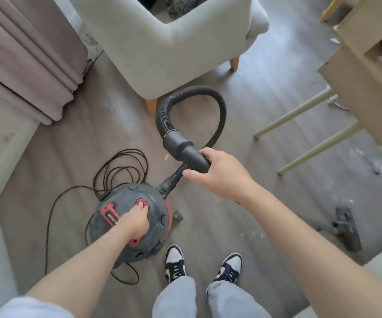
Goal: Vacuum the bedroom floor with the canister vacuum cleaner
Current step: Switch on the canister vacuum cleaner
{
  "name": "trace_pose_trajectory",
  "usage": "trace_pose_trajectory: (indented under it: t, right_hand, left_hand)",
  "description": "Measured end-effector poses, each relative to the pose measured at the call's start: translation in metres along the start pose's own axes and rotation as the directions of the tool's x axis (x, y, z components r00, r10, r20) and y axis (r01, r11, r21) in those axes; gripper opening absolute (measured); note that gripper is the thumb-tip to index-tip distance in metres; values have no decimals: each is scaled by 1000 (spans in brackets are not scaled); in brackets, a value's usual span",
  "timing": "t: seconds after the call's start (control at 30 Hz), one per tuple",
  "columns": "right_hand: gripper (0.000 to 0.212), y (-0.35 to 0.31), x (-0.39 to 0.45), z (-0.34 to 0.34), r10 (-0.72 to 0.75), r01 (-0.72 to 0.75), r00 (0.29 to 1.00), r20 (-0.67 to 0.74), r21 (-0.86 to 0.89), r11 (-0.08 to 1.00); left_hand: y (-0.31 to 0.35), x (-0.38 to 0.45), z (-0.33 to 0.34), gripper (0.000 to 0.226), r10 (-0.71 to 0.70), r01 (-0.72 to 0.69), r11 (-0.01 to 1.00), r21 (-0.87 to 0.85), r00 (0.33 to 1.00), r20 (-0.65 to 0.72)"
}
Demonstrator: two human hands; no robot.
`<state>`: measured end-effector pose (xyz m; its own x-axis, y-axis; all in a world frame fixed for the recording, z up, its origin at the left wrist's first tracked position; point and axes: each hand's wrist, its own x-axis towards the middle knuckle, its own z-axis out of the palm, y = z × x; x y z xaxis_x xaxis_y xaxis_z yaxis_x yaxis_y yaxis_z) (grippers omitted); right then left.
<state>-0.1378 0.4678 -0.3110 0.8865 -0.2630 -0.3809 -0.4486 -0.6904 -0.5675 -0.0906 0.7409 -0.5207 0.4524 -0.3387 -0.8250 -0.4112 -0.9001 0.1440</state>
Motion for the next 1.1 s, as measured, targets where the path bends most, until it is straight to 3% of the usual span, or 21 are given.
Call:
trace_pose_trajectory:
  t: [0.13, 0.37, 0.5, 0.57, 0.67, 0.73, 0.8, 0.87, 0.9, 1.0, 1.1]
  right_hand:
    - [45, 0, -3, 19, -8, 8, 1000, 14, -6, 1000]
    - [47, -4, -13, 7, 15, -15, 999, 28, 6, 1000]
    - [46, -7, -30, -8, 27, -28, 998, 58, 19, 999]
    - [45, -8, -47, -22, 41, -42, 997, 71, 21, 999]
    - [43, -5, -71, -42, 62, -65, 993, 102, 28, 997]
    - [43, -9, -103, -81, 96, -100, 991, 93, 42, 994]
    - [40, -8, -118, -101, 99, -105, 989, 114, 51, 993]
    - [33, -6, -156, -145, 144, -149, 988, 55, 126, 981]
    - [29, -2, -171, -162, 157, -158, 987, 22, 142, 977]
    - [26, 14, -220, -215, 237, -224, 969, -69, 153, 962]
    - [32, 43, -273, -253, 315, -267, 933, -174, 250, 930]
  left_hand:
    - [-5, 4, 10, 57, 12, -11, 1000, 7, 994, -111]
    - [3, -10, -40, 54, 21, -19, 1000, 17, 996, -90]
    - [35, -51, -92, 46, 34, -49, 998, -48, 961, -274]
    - [55, -85, -130, 37, 11, -88, 985, -147, 889, -457]
    - [87, -143, -187, 39, 35, -278, 931, -236, 712, -701]
    - [124, -206, -234, 50, 267, -498, 865, -65, 565, -781]
    - [162, -240, -262, 59, 565, -610, 769, 192, 508, -650]
    - [218, -286, -282, 67, 758, -642, 650, 406, 515, -400]
    - [245, -302, -288, 70, 793, -640, 607, 471, 519, -317]
    - [326, -331, -299, 68, 884, -614, 448, 650, 415, -216]
    - [409, -358, -297, 55, 932, -577, 276, 769, 357, -67]
